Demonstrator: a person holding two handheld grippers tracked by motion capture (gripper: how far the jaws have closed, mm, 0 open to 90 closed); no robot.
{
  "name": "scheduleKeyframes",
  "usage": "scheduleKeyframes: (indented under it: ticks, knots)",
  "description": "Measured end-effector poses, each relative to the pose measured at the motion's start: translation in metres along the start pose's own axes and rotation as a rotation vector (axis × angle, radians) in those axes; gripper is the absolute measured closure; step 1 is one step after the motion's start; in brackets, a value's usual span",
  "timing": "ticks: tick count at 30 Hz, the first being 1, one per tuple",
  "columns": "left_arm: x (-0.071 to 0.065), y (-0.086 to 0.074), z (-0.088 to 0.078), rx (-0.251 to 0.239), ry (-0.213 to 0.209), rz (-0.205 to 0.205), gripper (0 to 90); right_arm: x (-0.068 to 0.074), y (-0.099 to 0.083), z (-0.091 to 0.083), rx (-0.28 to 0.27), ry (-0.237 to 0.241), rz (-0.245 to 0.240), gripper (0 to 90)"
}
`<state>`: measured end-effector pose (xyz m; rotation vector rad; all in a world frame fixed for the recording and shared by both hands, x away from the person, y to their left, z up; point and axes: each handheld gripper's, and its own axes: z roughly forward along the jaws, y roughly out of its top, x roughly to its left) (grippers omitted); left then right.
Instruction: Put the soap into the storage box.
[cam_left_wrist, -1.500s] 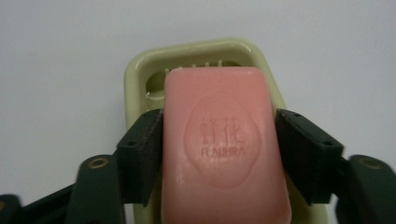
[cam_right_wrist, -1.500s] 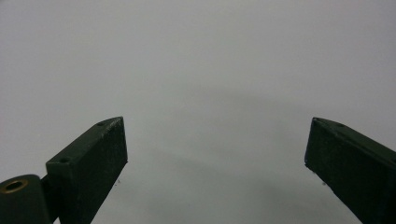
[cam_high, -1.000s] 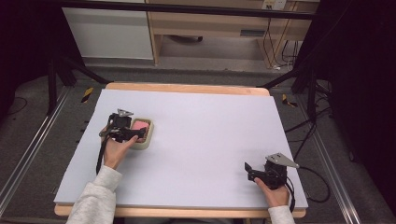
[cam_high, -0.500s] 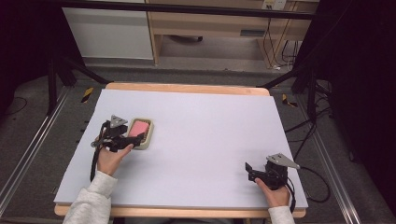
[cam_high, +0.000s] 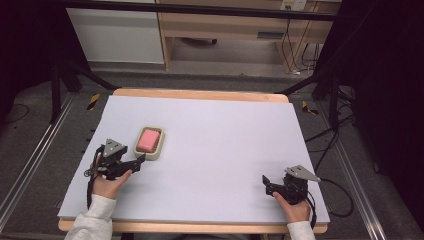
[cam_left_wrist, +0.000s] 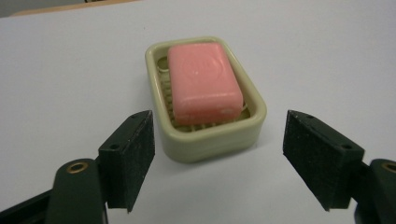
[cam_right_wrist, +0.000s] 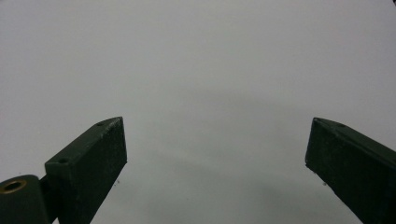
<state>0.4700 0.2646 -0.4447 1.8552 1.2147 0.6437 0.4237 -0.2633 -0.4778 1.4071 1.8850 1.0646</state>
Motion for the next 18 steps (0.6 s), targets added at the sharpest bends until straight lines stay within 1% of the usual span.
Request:
scheduleKeyframes:
  ticks: [2,6,9,11,13,14,15,16,18]
  knots:
    - [0.001,-0.006,-0.003,0.007,0.006,0.015,24.9,0.0,0.0,-0.001,0.001,-0.001,0.005,5.7]
    - [0.004,-0.012,-0.007,0.014,0.003,0.01,24.2,-0.001,0.0,-0.002,0.003,0.0,0.012,5.7]
    - [0.007,-0.02,-0.01,0.021,0.003,0.006,23.9,-0.002,-0.001,-0.002,0.003,-0.01,0.005,5.7]
    - [0.009,-0.025,-0.013,0.022,0.011,0.002,23.8,-0.002,-0.001,-0.002,0.0,-0.011,0.006,5.7]
    - [0.012,-0.029,-0.015,0.023,0.011,-0.007,23.8,-0.002,-0.001,-0.003,0.003,-0.007,0.022,5.7]
    - [0.015,-0.031,-0.017,0.023,0.015,-0.01,23.8,-0.003,-0.002,-0.003,-0.001,-0.013,0.012,5.7]
    - [0.017,-0.033,-0.018,0.021,0.017,-0.023,23.8,-0.003,-0.002,-0.003,0.001,-0.012,0.022,5.7]
    - [0.019,-0.035,-0.02,0.019,0.016,-0.033,23.8,-0.004,-0.002,-0.004,0.0,-0.012,0.023,5.7]
    - [0.023,-0.038,-0.022,0.019,0.017,-0.044,23.8,-0.004,-0.002,-0.004,0.001,-0.011,0.026,5.7]
